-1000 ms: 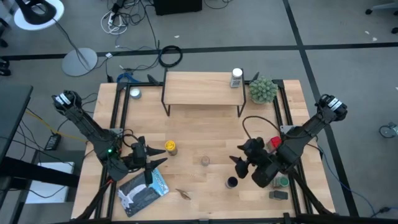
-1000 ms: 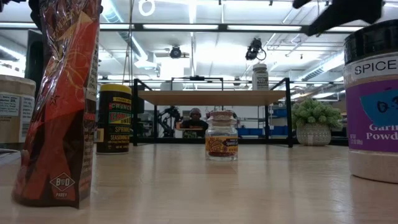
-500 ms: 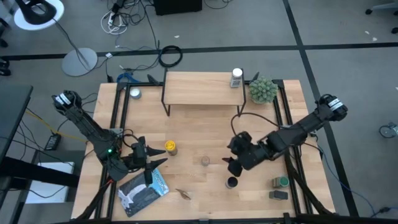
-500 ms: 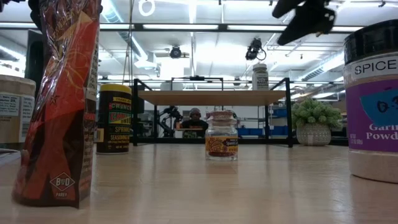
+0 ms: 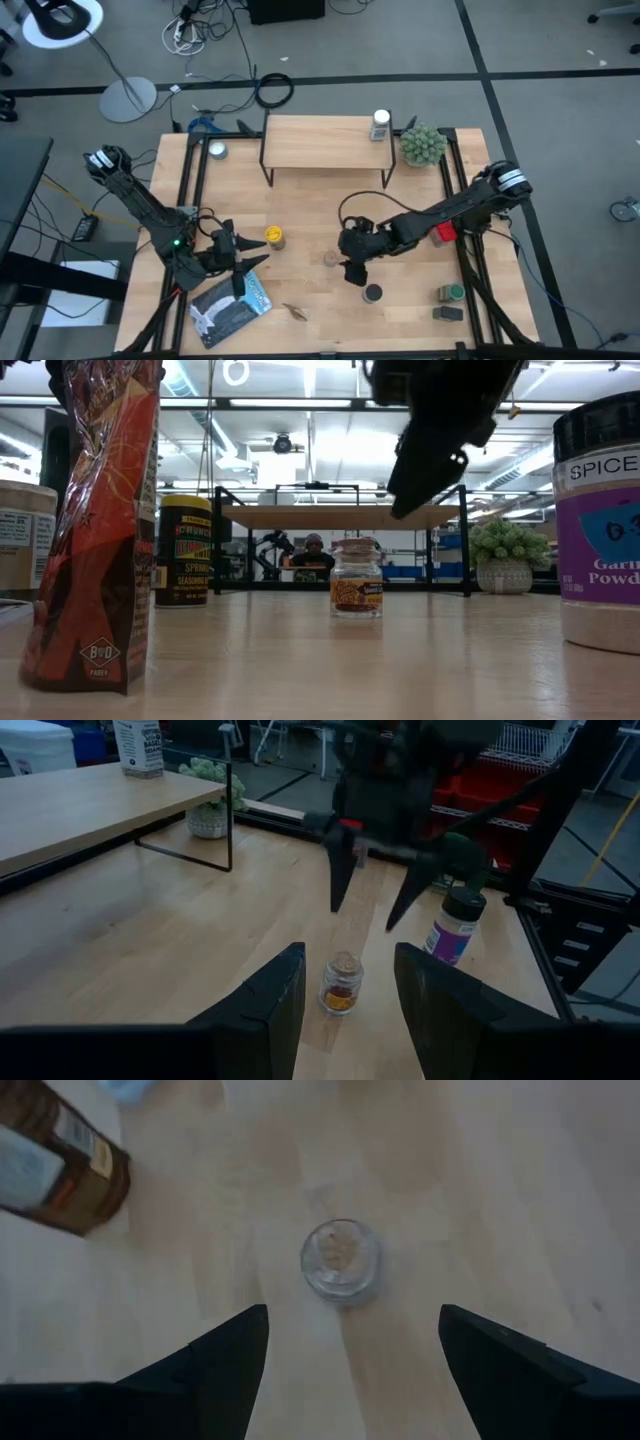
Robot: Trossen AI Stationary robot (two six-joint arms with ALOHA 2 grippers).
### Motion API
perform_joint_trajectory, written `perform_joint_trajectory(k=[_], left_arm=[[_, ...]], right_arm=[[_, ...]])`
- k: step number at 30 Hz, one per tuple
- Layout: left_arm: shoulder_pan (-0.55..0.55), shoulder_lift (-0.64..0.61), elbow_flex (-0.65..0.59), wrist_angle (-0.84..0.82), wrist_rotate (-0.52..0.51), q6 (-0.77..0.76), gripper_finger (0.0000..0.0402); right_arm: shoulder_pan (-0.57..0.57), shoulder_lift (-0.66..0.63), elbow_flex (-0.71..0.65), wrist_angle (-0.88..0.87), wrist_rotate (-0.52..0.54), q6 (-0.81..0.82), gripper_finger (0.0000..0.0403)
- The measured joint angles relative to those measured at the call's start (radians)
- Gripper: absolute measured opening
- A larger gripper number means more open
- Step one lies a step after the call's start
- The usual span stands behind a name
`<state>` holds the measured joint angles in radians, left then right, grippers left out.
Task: Shelf spices
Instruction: Put the transparent seasoning bottle on the shelf aligned with the other white seasoning bottle
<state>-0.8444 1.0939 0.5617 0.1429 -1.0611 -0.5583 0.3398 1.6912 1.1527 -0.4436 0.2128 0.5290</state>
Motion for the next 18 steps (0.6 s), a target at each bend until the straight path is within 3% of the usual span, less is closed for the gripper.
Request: perform_joint_trajectory(k=[7,18], left_arm=[[0.000,0.000,0.000,-0.007,0.000,0.001,0.0161],[0.006,0.000,-0.101,0.016,0.033,-0.046,0.0160]], right_arm=[[-0.024,0.122,0.094,-0.003,-0.042,-0.109,0.0292],[-0.041,0.143,0.119,-0.048,-0.033,-0.103,0.0292]])
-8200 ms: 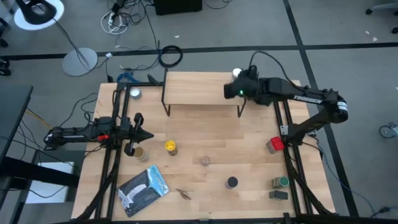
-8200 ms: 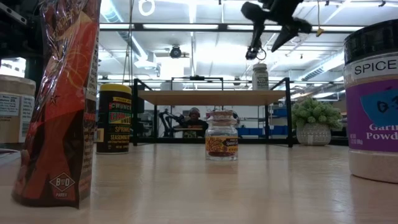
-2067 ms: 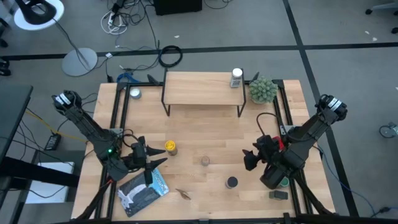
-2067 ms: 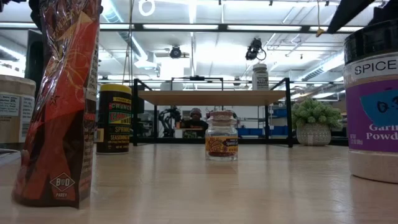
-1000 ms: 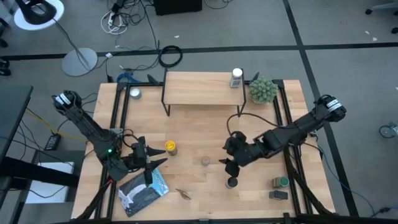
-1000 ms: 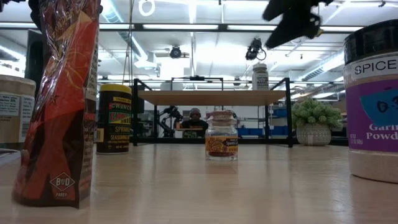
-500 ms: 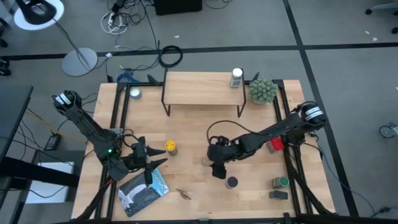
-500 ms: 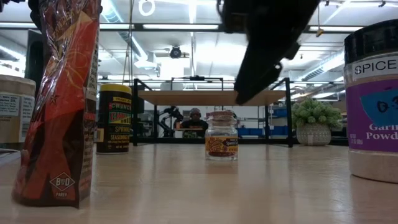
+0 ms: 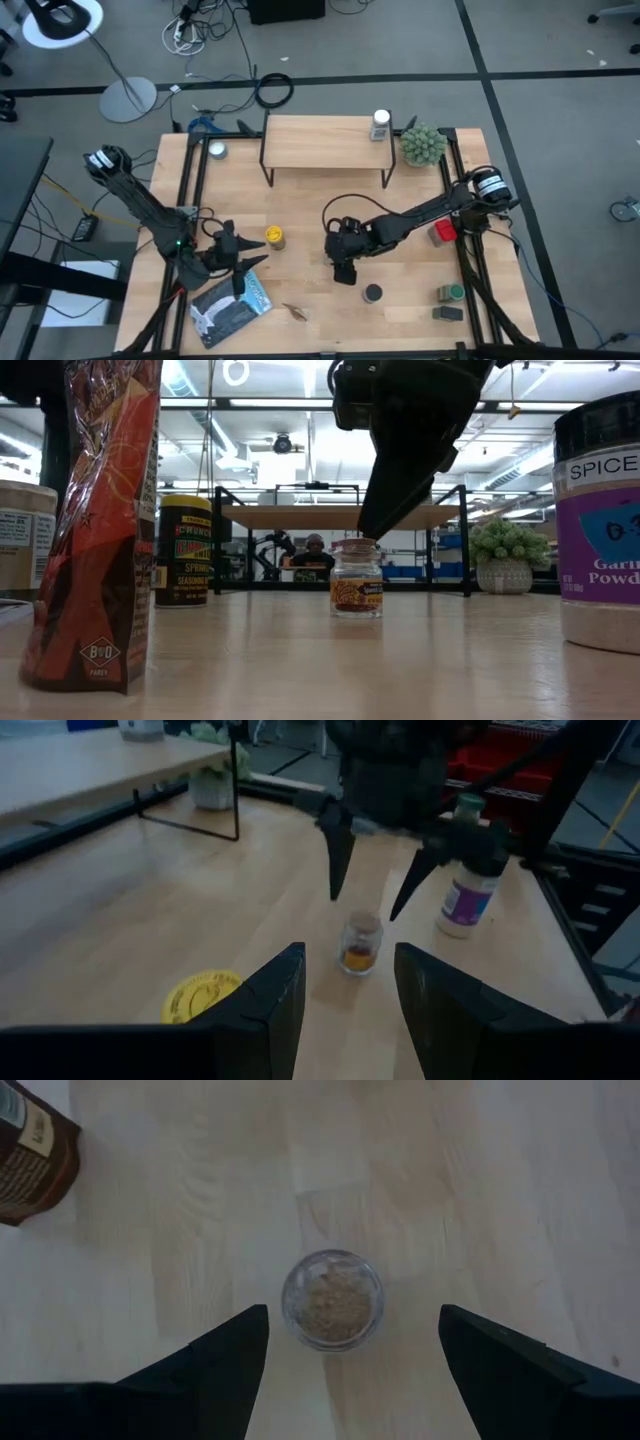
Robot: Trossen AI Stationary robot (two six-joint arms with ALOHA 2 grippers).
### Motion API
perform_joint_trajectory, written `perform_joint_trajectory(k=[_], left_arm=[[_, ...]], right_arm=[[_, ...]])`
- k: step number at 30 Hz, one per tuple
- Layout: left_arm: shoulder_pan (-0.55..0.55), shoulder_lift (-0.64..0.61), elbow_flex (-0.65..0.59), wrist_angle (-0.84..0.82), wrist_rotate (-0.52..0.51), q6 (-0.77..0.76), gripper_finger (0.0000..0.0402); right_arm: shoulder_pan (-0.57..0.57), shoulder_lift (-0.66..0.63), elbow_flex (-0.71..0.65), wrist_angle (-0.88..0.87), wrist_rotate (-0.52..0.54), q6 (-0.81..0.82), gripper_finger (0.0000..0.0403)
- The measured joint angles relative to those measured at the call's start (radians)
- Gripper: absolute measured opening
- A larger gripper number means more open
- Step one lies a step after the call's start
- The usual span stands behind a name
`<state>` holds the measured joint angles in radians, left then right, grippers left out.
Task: Shelf spices
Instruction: Put the transparent seasoning bottle on the shelf aligned with the other white seasoning bottle
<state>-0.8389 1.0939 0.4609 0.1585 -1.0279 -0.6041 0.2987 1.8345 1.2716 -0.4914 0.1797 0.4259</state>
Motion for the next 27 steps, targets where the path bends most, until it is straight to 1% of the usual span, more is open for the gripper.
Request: perform_joint_trajectory(k=[3,7,18,21,27], left_arm=[[0.007,0.000,-0.037,0.068,0.028,0.003,0.0160],[0.019,0.000,-0.054,0.100,0.037,0.014,0.0160],[0.026,0.000,-0.056,0.111,0.038,0.016,0.0160],[0.026,0.000,-0.056,0.112,0.038,0.016,0.0160],[0.026,0.000,-0.056,0.113,0.038,0.016,0.0160]], right_arm=[[0.001,0.013,0.000,0.001,-0.001,0.000,0.0292],[0.000,0.015,0.000,0.013,-0.001,0.014,0.0292],[-0.001,0.015,0.000,0.039,-0.021,0.032,0.0292],[-0.002,0.019,0.000,0.055,-0.044,0.052,0.0292],[-0.008,0.044,0.000,0.056,-0.017,0.052,0.0292]])
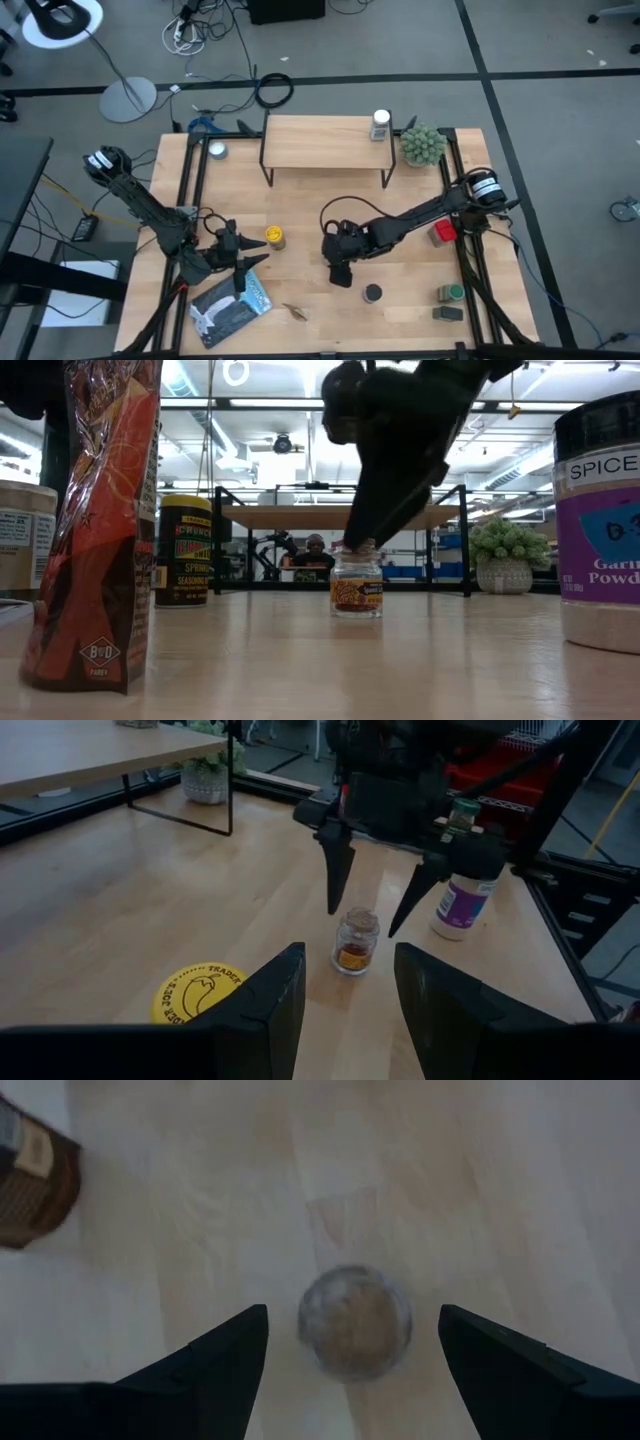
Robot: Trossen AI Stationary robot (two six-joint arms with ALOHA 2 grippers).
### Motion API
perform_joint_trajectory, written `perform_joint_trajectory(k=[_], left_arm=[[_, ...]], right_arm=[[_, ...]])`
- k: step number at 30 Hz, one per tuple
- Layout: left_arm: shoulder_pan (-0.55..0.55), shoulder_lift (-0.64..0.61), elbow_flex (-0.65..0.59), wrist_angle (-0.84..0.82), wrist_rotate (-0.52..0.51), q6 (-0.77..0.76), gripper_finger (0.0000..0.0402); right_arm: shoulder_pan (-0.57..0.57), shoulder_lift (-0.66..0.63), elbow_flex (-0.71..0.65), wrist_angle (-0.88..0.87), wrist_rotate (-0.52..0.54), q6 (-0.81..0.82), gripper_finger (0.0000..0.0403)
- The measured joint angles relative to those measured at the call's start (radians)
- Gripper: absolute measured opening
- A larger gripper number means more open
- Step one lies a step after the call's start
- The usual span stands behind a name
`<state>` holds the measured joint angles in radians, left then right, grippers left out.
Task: Shelf spices
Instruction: Put the transparent seasoning bottle on the shelf aligned with the other white seasoning bottle
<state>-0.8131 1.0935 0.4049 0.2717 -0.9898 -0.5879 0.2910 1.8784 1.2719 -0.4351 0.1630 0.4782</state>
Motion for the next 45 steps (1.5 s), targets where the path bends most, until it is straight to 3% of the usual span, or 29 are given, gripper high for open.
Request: perform_joint_trajectory(k=[15,23,26,34,45], left_arm=[[0.000,0.000,0.000,0.001,0.000,0.000,0.0160],[0.000,0.000,0.000,-0.001,0.000,0.000,0.0160],[0.000,0.000,0.000,0.000,0.000,0.000,0.0160],[0.000,0.000,0.000,0.000,0.000,0.000,0.0160],[0.000,0.000,0.000,0.000,0.000,0.000,0.0160]], right_arm=[[-0.006,0.036,0.000,0.042,-0.002,-0.001,0.0287],[-0.009,0.036,0.000,0.052,-0.010,0.007,0.0192],[-0.009,0.034,0.000,0.055,-0.010,0.008,0.0174],[-0.010,0.033,0.000,0.050,-0.010,0.009,0.0198],[-0.010,0.033,0.000,0.054,-0.010,0.022,0.0180]])
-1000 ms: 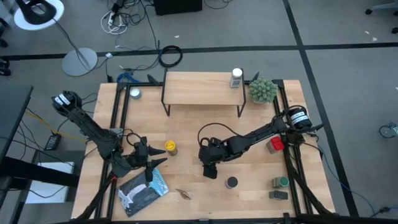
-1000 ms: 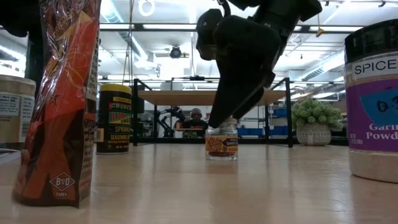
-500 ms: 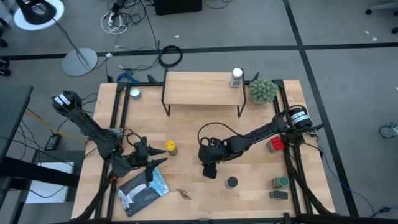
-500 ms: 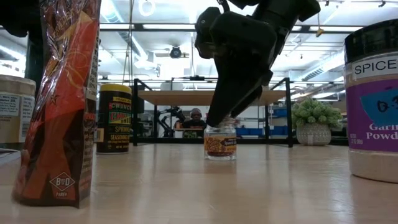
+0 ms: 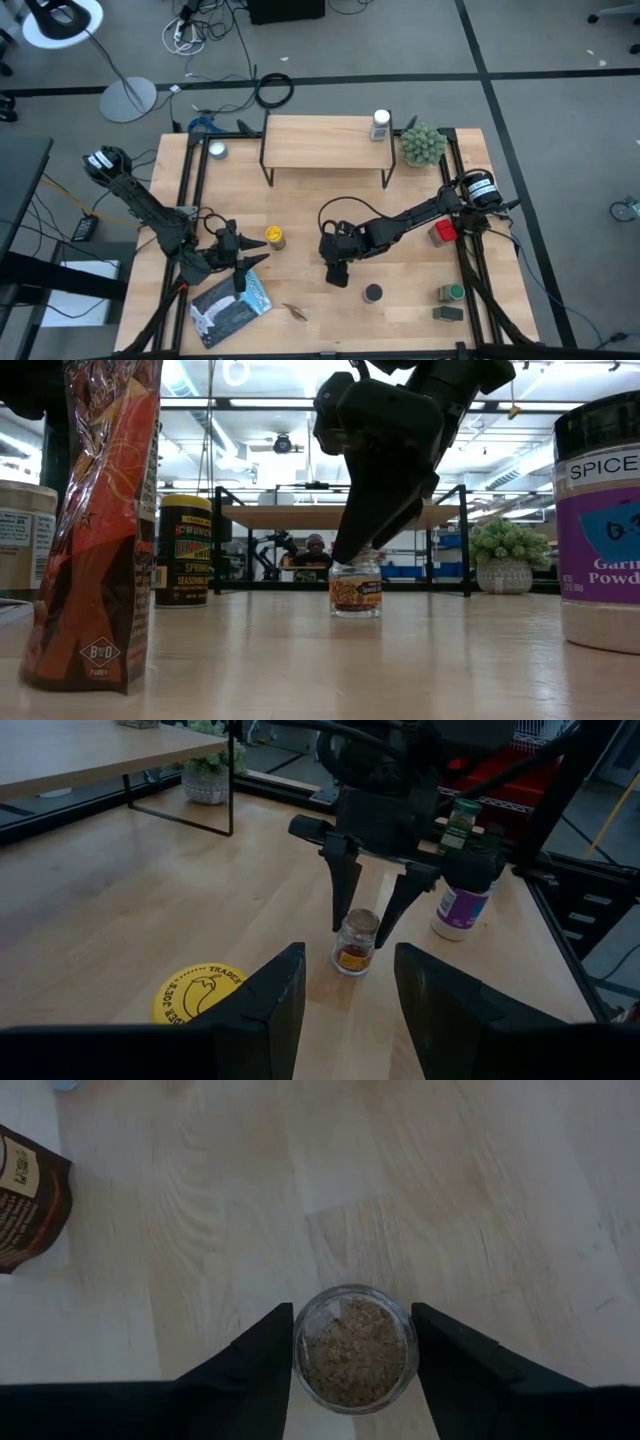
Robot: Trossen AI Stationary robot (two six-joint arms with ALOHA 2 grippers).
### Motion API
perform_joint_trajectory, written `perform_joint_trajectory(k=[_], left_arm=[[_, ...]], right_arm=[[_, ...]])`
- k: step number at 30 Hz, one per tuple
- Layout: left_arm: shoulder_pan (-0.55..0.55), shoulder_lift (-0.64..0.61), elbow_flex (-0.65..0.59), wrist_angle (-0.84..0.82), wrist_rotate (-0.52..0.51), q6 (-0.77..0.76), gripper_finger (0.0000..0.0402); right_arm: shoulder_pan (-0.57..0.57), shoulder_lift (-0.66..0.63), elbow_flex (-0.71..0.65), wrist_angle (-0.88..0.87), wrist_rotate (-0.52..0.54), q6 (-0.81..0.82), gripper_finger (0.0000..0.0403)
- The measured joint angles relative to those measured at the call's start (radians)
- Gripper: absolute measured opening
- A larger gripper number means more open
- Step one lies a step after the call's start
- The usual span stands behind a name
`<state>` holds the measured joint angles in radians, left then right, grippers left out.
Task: Shelf spices
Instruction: Put the transparent seasoning bottle on the shelf aligned with the other white seasoning bottle
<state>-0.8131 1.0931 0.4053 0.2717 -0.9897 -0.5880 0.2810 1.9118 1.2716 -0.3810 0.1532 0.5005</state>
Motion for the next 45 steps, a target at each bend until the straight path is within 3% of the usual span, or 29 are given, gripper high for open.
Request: perform_joint_trajectory(k=[24,36,45], left_arm=[[0.000,0.000,0.000,-0.008,0.000,0.000,0.0160],[0.000,0.000,0.000,-0.009,0.000,0.005,0.0160],[0.000,0.000,0.000,-0.016,0.000,0.007,0.0160]], right_arm=[[-0.018,-0.001,0.006,-0.007,0.001,0.047,0.0182],[-0.056,-0.003,0.137,-0.119,0.005,0.054,0.0185],[-0.065,-0.128,0.165,-0.262,0.146,0.068,0.0187]])
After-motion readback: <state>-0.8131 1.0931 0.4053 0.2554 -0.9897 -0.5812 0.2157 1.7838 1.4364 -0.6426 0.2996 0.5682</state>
